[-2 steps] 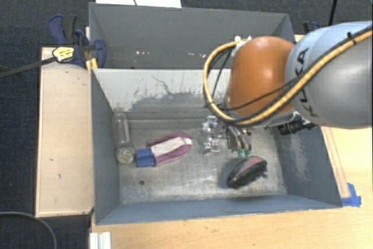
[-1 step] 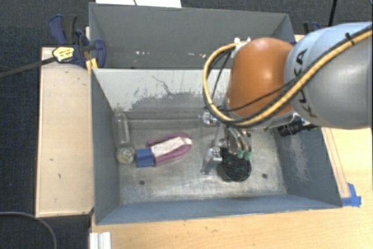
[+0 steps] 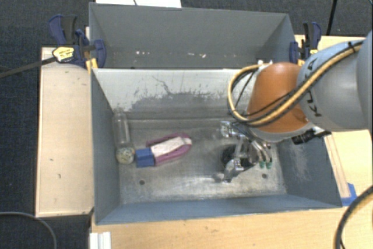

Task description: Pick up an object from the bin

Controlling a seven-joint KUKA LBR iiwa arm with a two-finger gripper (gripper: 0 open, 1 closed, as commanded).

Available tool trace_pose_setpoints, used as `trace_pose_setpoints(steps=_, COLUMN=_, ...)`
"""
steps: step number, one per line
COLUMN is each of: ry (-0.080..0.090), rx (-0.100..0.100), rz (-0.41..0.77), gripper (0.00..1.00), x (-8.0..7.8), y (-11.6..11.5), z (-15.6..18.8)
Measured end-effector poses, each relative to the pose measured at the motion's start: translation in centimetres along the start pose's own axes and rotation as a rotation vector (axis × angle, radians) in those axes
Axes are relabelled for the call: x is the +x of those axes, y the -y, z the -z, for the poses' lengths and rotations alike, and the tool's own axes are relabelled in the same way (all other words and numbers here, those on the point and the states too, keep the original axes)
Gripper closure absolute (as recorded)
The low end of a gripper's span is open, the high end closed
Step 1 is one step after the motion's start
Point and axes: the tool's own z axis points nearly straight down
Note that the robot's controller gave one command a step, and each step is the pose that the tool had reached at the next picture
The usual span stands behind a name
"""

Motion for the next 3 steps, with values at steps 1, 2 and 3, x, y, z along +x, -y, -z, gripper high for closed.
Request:
trace_pose_setpoints(steps=1, ry=0.003, rx=-0.002, rz=-0.066, gripper=0.0, x=0.4, y=5.9, z=-2.3)
trace_pose_setpoints(steps=2, ry=0.002, rx=-0.004, rz=-0.059, gripper=1.0, x=0.4, y=5.5, z=-2.2)
trace_pose_setpoints(steps=3, ry=0.014, rx=-0.001, rz=0.163, gripper=1.0, x=0.8, y=5.7, z=11.4)
